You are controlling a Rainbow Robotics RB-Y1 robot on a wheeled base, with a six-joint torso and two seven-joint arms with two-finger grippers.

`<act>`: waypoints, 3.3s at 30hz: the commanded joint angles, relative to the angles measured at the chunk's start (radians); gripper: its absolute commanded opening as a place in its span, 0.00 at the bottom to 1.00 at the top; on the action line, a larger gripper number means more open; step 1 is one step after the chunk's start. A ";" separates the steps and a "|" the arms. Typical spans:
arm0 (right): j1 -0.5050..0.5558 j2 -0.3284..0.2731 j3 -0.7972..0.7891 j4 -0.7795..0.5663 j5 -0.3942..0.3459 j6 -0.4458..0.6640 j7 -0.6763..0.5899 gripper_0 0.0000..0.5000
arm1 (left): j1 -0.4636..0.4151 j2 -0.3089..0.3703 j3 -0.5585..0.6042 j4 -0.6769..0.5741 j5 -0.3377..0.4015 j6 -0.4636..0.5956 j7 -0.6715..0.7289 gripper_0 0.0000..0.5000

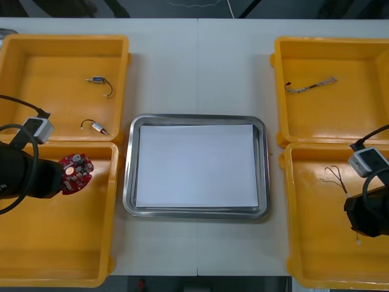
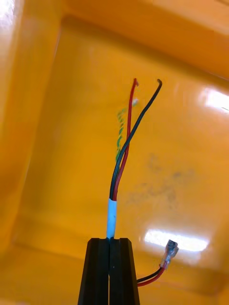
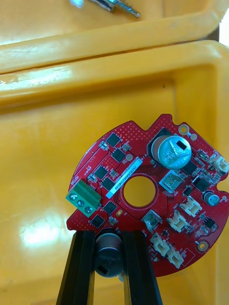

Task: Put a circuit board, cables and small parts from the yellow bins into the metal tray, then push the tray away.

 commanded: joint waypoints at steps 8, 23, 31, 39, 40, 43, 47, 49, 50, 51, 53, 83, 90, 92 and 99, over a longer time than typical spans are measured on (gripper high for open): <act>-0.138 -0.079 -0.216 -0.080 -0.250 0.193 0.054 0.00 | -0.245 0.035 -0.242 -0.049 -0.036 0.077 0.232 0.00; -0.253 -0.254 -0.216 -0.078 -0.415 0.193 0.074 0.00 | -0.456 -0.088 -0.662 0.037 -0.289 -0.027 0.499 0.00; -0.278 -0.256 -0.180 -0.080 -0.427 0.193 0.080 0.00 | -0.459 -0.134 -0.777 0.158 -0.379 -0.157 0.510 0.00; -0.275 -0.256 -0.179 -0.080 -0.416 0.193 0.082 0.00 | -0.459 -0.146 -0.854 0.207 -0.419 -0.197 0.530 0.00; -0.275 -0.256 -0.179 -0.080 -0.415 0.193 0.082 0.00 | -0.459 -0.146 -0.858 0.207 -0.419 -0.197 0.533 0.00; -0.275 -0.256 -0.167 -0.080 -0.410 0.193 0.082 0.00 | -0.453 -0.143 -0.866 0.207 -0.422 -0.196 0.536 0.01; -0.276 -0.256 -0.154 -0.080 -0.405 0.193 0.083 0.00 | -0.445 -0.140 -0.881 0.207 -0.444 -0.196 0.537 0.15; -0.276 -0.256 -0.154 -0.080 -0.405 0.193 0.085 0.00 | -0.437 -0.136 -0.895 0.207 -0.464 -0.196 0.537 0.52; -0.276 -0.256 -0.154 -0.080 -0.405 0.193 0.086 0.00 | -0.434 -0.136 -0.895 0.207 -0.465 -0.197 0.537 0.58; -0.276 -0.256 -0.154 -0.080 -0.405 0.193 0.085 0.00 | -0.430 -0.134 -0.895 0.207 -0.467 -0.196 0.536 0.67; -0.276 -0.256 -0.154 -0.080 -0.401 0.193 0.086 0.00 | -0.425 -0.131 -0.897 0.207 -0.467 -0.197 0.536 0.83; -0.755 -0.248 0.312 -0.095 -0.428 0.193 0.096 0.00 | -0.499 -0.093 -0.321 0.043 -0.208 0.180 0.502 1.00; -0.927 -0.118 0.534 -0.024 -0.352 0.193 0.102 0.00 | -0.568 -0.090 -0.252 0.204 -0.205 0.180 0.491 1.00; -0.974 -0.059 0.600 0.014 -0.324 0.193 0.108 0.00 | -0.598 -0.090 -0.251 0.272 -0.205 0.179 0.487 1.00; -1.103 0.093 0.794 0.141 -0.223 0.193 0.157 0.00 | -0.687 -0.090 -0.220 0.468 -0.203 0.174 0.475 1.00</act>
